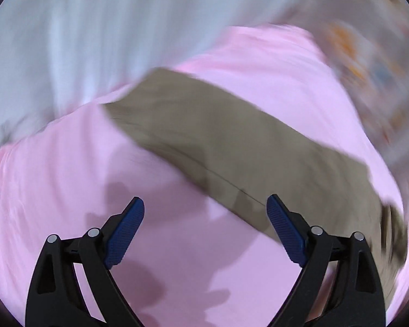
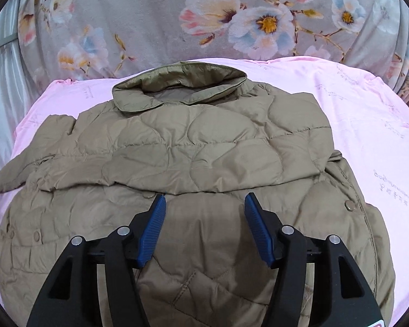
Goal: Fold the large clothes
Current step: 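Grasp the other sleeve with the left gripper and lift it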
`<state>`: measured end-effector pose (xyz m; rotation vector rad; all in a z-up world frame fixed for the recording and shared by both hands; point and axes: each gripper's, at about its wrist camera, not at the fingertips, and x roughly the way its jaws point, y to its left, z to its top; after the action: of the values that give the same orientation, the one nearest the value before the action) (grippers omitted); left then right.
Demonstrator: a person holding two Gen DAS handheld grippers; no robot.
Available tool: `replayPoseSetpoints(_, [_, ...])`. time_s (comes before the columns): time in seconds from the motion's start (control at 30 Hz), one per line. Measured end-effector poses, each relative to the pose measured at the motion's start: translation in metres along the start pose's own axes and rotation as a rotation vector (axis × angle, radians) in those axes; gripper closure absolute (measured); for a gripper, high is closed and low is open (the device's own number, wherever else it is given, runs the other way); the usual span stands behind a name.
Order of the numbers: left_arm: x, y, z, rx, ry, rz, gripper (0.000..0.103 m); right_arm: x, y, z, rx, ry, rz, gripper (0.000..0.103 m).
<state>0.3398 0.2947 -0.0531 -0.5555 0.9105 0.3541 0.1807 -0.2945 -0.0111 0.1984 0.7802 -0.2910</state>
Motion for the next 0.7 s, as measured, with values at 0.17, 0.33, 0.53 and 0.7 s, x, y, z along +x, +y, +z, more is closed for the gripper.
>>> replayPoseSetpoints(0.17, [0.025,0.038,0.030,-0.124,0.031,-0.016,0.022,0.005,0.003,-0.002,-0.014,0.021,-0.034,0.037])
replayPoseSetpoints(0.33, [0.031,0.027,0.036,-0.070,0.018,0.028,0.051,0.006,0.001,-0.003,0.009,0.026,-0.037,0.036])
replayPoseSetpoints(0.53, [0.011,0.006,0.041,0.015,-0.033,0.048,0.101,0.004,-0.004,-0.003,0.028,0.013,-0.041,0.036])
replayPoseSetpoints(0.7, [-0.048,-0.045,0.040,0.145,-0.149,-0.010,0.102,-0.003,-0.010,-0.003,0.058,-0.020,-0.036,0.036])
